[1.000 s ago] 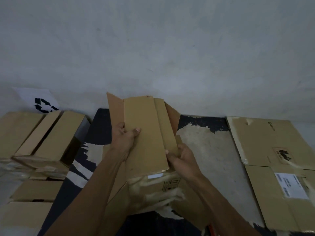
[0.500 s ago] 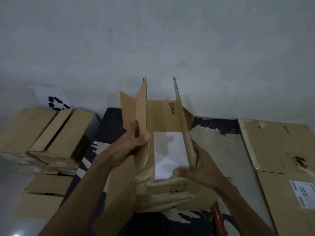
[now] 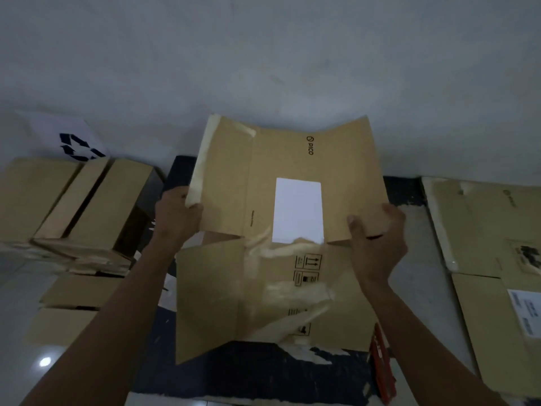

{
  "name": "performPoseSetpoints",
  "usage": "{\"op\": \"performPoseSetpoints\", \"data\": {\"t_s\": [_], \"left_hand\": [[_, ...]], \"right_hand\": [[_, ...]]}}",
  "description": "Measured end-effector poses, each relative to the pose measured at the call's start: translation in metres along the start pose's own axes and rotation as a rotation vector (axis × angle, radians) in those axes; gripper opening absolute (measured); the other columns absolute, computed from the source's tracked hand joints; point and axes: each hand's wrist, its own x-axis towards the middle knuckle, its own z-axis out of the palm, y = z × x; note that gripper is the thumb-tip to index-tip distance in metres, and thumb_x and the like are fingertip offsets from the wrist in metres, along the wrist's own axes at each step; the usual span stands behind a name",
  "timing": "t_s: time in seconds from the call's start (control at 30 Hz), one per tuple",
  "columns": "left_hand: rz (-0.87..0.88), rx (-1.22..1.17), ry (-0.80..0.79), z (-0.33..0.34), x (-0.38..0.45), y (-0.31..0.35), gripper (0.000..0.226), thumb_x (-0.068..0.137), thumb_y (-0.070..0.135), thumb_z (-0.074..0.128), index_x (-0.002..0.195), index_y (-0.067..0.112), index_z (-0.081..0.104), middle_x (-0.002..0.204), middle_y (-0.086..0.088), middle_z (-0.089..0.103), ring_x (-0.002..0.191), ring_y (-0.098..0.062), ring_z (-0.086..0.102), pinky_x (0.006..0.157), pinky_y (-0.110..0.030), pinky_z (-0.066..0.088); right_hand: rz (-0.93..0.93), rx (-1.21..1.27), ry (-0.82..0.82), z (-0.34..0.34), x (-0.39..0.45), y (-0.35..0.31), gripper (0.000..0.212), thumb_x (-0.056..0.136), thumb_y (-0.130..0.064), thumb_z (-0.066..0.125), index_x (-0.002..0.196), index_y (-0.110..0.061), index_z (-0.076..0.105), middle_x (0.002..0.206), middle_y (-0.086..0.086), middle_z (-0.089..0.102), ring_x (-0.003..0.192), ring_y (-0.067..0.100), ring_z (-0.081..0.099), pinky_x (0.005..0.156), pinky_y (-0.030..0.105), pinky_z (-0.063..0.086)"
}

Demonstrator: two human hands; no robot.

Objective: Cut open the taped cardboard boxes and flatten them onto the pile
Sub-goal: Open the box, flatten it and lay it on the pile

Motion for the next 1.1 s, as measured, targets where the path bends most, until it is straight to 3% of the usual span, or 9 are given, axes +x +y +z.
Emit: {"op": "performPoseSetpoints", "data": {"t_s": [0.1, 0.23, 0.33, 0.47, 0.57, 0.7, 0.87, 0.97, 1.1], "left_hand": [[-0.046, 0.049, -0.011, 0.027, 0.016, -0.014, 0.040, 0.094, 0.004, 0.061, 0.133, 0.000, 0.055, 0.128, -0.019, 0.062, 0.118, -0.036, 0.060, 0.098, -0.046, 0.050], [-0.095, 0.121, -0.108, 0.054, 0.037, -0.037, 0.042, 0.093, 0.008, 0.064, 0.134, 0.004, 0.054, 0.129, -0.019, 0.061, 0.120, -0.037, 0.058, 0.099, -0.050, 0.049], [-0.164, 0.193, -0.137, 0.073, 0.049, -0.059, 0.046, 0.093, 0.016, 0.065, 0.136, 0.010, 0.052, 0.130, -0.016, 0.058, 0.121, -0.036, 0.053, 0.099, -0.054, 0.048], [-0.235, 0.307, -0.140, 0.095, 0.053, -0.081, 0.048, 0.094, 0.022, 0.064, 0.139, 0.013, 0.049, 0.131, -0.016, 0.057, 0.117, -0.037, 0.056, 0.098, -0.054, 0.047], [-0.211, 0.475, -0.075, 0.112, 0.037, -0.081, 0.073, 0.092, 0.013, 0.065, 0.152, 0.007, 0.024, 0.146, -0.022, 0.036, 0.130, -0.040, 0.040, 0.104, -0.053, 0.040], [0.226, 0.475, -0.032, 0.143, -0.020, -0.083, 0.067, 0.097, 0.017, 0.055, 0.155, 0.007, 0.023, 0.157, -0.021, 0.026, 0.145, -0.039, 0.023, 0.117, -0.052, 0.025], [0.356, 0.578, -0.314, 0.189, -0.072, -0.115, 0.065, 0.103, 0.048, 0.022, 0.160, 0.022, 0.007, 0.167, -0.010, -0.004, 0.152, -0.031, -0.009, 0.123, -0.052, -0.002], [0.371, 0.620, -0.280, 0.196, -0.073, -0.125, 0.064, 0.104, 0.047, 0.023, 0.160, 0.020, 0.006, 0.166, -0.013, -0.004, 0.153, -0.033, -0.006, 0.122, -0.054, -0.002], [0.440, 0.546, -0.234, 0.203, -0.098, -0.132, 0.064, 0.102, 0.034, 0.032, 0.156, 0.004, 0.016, 0.163, -0.022, 0.014, 0.151, -0.036, 0.011, 0.119, -0.061, 0.015]], "right_hand": [[0.050, -0.066, -0.099, 0.018, 0.009, 0.016, 0.053, 0.088, -0.008, 0.070, 0.135, -0.014, 0.048, 0.119, -0.007, 0.052, 0.098, 0.004, 0.050, 0.072, -0.005, 0.037], [0.110, -0.169, -0.161, 0.034, 0.007, 0.045, 0.052, 0.090, -0.008, 0.065, 0.135, -0.021, 0.042, 0.116, 0.000, 0.057, 0.093, 0.017, 0.058, 0.083, 0.027, 0.050], [0.169, -0.292, -0.227, 0.041, 0.001, 0.077, 0.060, 0.091, -0.013, 0.065, 0.141, -0.030, 0.037, 0.128, 0.009, 0.054, 0.108, 0.028, 0.059, 0.090, 0.043, 0.053], [0.206, -0.716, -0.395, 0.046, -0.010, 0.108, 0.073, 0.089, -0.036, 0.065, 0.151, -0.035, 0.026, 0.151, 0.016, 0.014, 0.136, 0.040, 0.020, 0.107, 0.054, 0.036], [0.189, -0.957, -0.562, 0.046, -0.020, 0.126, 0.076, 0.090, -0.055, 0.054, 0.153, -0.035, 0.015, 0.159, 0.011, -0.018, 0.147, 0.037, -0.012, 0.119, 0.057, 0.006], [0.244, -0.946, -0.714, 0.047, -0.027, 0.138, 0.081, 0.095, -0.060, 0.040, 0.156, -0.032, -0.006, 0.162, 0.008, -0.023, 0.147, 0.034, -0.025, 0.119, 0.057, -0.007], [-0.194, -1.000, -0.635, 0.049, -0.044, 0.135, 0.073, 0.095, -0.047, 0.049, 0.155, -0.017, 0.022, 0.164, 0.012, -0.015, 0.149, 0.036, -0.019, 0.119, 0.055, -0.007], [-0.428, -0.875, -0.807, 0.051, -0.089, 0.146, 0.070, 0.099, -0.048, 0.042, 0.157, -0.017, 0.019, 0.166, 0.010, -0.002, 0.152, 0.029, -0.008, 0.122, 0.054, 0.005], [-0.482, -0.921, -0.757, 0.051, -0.109, 0.163, 0.068, 0.102, -0.047, 0.033, 0.158, -0.015, 0.014, 0.165, 0.013, 0.002, 0.153, 0.030, 0.000, 0.121, 0.055, 0.011]]}}
